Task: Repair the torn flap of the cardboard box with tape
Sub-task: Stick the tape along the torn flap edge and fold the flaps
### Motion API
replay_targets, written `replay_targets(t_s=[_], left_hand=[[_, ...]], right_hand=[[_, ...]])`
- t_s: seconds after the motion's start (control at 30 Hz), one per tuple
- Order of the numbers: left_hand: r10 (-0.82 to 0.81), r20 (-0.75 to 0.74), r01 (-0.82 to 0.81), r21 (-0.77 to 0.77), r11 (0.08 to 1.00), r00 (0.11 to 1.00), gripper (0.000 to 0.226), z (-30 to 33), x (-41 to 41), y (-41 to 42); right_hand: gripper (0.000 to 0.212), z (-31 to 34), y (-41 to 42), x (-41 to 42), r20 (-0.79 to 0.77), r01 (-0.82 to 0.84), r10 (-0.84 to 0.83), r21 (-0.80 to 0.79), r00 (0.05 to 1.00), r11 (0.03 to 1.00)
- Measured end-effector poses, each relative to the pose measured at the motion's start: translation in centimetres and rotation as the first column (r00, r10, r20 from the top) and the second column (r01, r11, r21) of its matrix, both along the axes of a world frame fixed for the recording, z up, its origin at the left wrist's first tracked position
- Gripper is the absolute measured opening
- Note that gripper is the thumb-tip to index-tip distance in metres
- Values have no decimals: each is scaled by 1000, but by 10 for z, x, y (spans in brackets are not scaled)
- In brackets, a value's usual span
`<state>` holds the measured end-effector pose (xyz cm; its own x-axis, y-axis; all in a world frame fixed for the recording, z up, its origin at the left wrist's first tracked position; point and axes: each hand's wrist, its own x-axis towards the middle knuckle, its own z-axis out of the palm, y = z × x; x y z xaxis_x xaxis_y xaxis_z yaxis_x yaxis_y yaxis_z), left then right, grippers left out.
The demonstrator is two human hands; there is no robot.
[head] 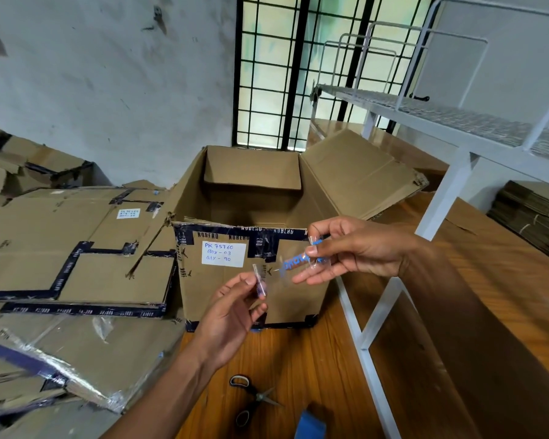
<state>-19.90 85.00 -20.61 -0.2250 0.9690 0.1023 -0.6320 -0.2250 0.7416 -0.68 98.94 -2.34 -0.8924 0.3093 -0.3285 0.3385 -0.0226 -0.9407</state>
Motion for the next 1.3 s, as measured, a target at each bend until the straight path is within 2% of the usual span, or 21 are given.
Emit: replay_targets(t_s=[0.1, 0.23, 0.37, 0.57, 0.73, 0.8, 0.87, 1.03, 1.13, 1.2, 1.3], left_hand=[[12, -22, -12, -20, 1000, 1000, 28, 2, 0, -2], [49, -38, -51, -46, 998, 998, 10, 1, 3, -2], [74, -78, -78, -46, 996, 994, 12, -1, 2, -2], [189, -222, -206, -55, 977, 957, 15, 6, -13, -4], [237, -389, -265, -19, 964, 890, 22, 21, -31, -5], [230, -431, -259, -8, 966, 872, 24, 27, -38, -5], [214, -446, -241, -3, 971, 869, 20, 32, -45, -6], [168, -440, -187, 0, 982, 882, 19, 38, -52, -6], [132, -429, -146, 0, 989, 893, 17, 38, -56, -4], [120, -447, -134, -1, 991, 886, 19, 39, -58, -2], [95, -473, -108, -2, 994, 876, 17, 44, -60, 1]], right_hand=[[13, -2, -1, 1, -6, 7, -7, -16, 1000, 1000], [14, -4, -2, 0, -2, 6, -6, -27, 1000, 1000], [9, -5, 0, 1, 11, -4, 4, -14, 1000, 1000], [21, -21, 9, 4, 45, 141, -144, 73, 989, 987], [23, -37, 10, 2, -46, 242, -241, 0, 969, 970], [17, -44, 9, 1, -101, 289, -293, -56, 951, 956], [9, -52, 6, 1, -144, 319, -334, -114, 932, 941], [6, -72, 1, 0, -236, 338, -377, -191, 896, 922], [34, -82, -1, -1, -288, 348, -411, -246, 865, 905], [41, -87, -1, 0, -305, 355, -427, -265, 851, 897], [20, -90, 0, 2, -337, 327, -419, -297, 843, 897]])
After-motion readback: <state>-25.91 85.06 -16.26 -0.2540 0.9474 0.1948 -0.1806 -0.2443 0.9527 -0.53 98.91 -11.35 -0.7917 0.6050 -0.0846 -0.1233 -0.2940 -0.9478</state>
